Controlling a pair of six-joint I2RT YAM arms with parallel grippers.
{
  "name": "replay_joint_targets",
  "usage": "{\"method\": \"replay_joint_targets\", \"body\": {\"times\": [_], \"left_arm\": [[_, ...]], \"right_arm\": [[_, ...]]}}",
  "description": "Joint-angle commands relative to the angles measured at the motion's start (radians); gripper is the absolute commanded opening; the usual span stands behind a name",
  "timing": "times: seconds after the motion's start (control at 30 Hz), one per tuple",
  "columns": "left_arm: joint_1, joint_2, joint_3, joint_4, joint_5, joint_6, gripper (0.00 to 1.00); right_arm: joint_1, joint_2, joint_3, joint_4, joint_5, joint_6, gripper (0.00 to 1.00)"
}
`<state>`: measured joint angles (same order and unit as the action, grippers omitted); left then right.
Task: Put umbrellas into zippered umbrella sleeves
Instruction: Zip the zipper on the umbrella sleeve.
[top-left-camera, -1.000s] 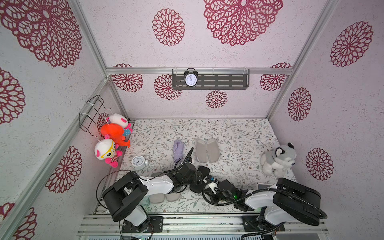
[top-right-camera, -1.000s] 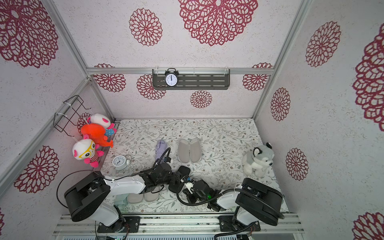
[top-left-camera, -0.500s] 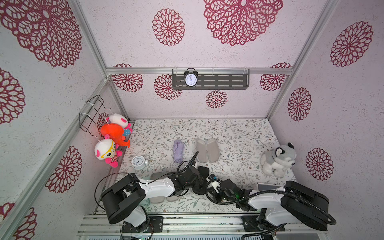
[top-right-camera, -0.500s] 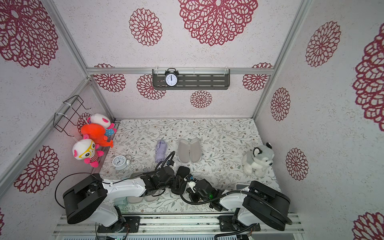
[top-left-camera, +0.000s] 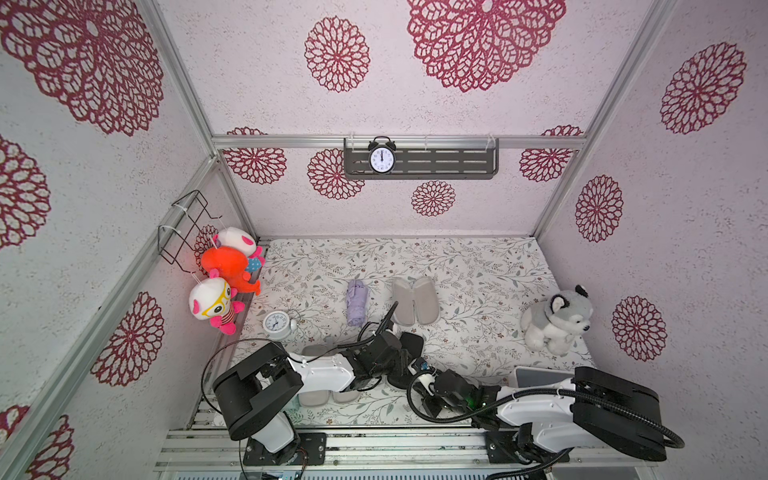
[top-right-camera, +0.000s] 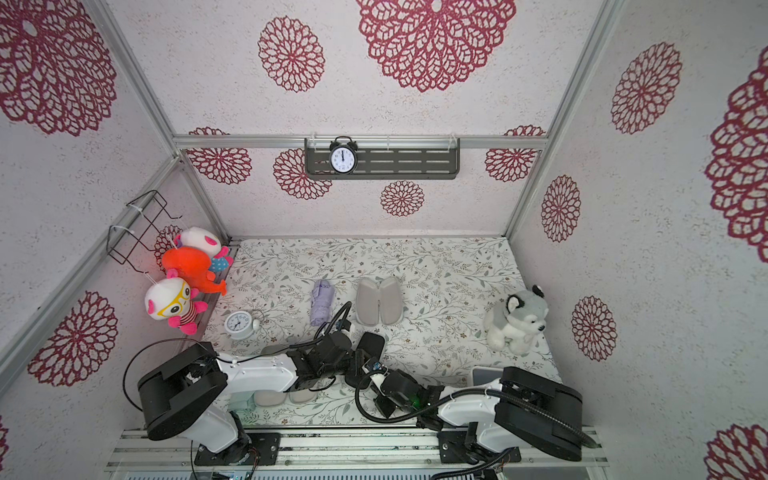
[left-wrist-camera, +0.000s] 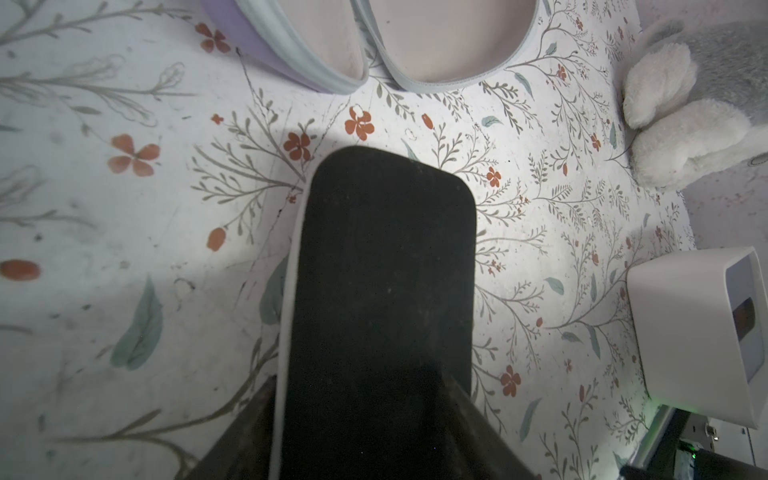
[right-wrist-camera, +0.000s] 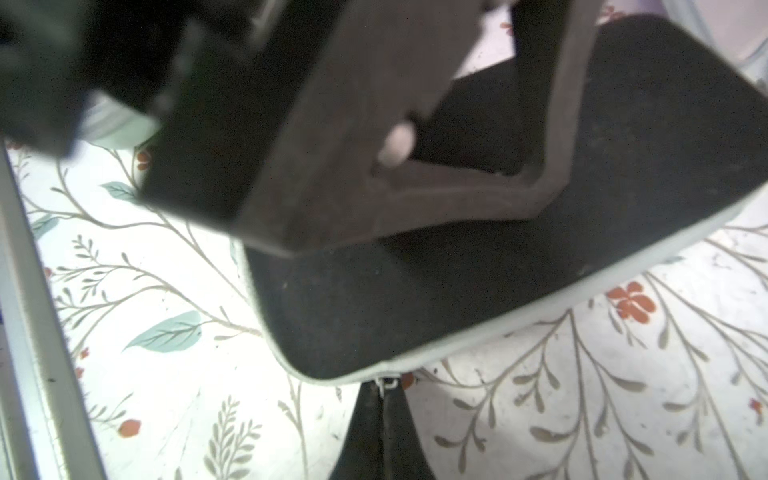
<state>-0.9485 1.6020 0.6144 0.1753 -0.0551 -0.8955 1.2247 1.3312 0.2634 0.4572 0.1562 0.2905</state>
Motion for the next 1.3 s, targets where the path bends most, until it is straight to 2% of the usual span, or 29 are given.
{"method": "replay_joint_targets", "body": {"times": [0.0, 0.1, 0.37, 0.57, 0.67, 0.8, 0.87, 1.0, 1.07, 1.17, 1.27], "left_arm": [[0.007, 0.065, -0.044, -0.123, 0.0, -0.031, 0.58], [0.007, 0.076, -0.038, -0.124, 0.003, -0.034, 0.58], [0.011, 0.078, -0.048, -0.102, 0.001, -0.046, 0.57], [0.013, 0.047, -0.071, -0.094, -0.011, -0.064, 0.56], [0.016, 0.012, -0.089, -0.096, -0.022, -0.07, 0.55], [0.015, -0.04, -0.105, -0.1, -0.013, -0.077, 0.56], [0.015, -0.068, -0.115, -0.098, -0.009, -0.078, 0.59], [0.016, -0.116, -0.115, -0.111, -0.038, -0.048, 0.76], [0.025, -0.14, -0.095, -0.135, -0.089, -0.02, 0.86], [0.052, -0.17, -0.061, -0.157, -0.16, 0.029, 0.86], [0.088, -0.186, -0.026, -0.122, -0.159, 0.1, 0.87]], "right_arm": [[0.046, 0.007, 0.031, 0.002, -0.115, 0.005, 0.0], [0.065, -0.003, 0.036, 0.04, -0.157, 0.001, 0.0], [0.131, 0.043, 0.105, 0.041, -0.132, 0.014, 0.0], [0.139, 0.116, 0.131, 0.11, -0.014, 0.093, 0.0], [0.135, 0.115, 0.109, 0.126, 0.041, 0.118, 0.0], [0.117, 0.083, 0.079, 0.071, 0.054, 0.125, 0.0], [0.109, 0.054, 0.063, 0.02, 0.061, 0.13, 0.0], [0.088, -0.019, 0.015, -0.07, 0.093, 0.137, 0.0], [0.063, -0.053, -0.012, -0.076, 0.093, 0.133, 0.0], [0.02, -0.074, -0.031, -0.1, 0.105, 0.127, 0.0], [-0.051, -0.088, -0.055, -0.066, 0.08, 0.11, 0.0]]}}
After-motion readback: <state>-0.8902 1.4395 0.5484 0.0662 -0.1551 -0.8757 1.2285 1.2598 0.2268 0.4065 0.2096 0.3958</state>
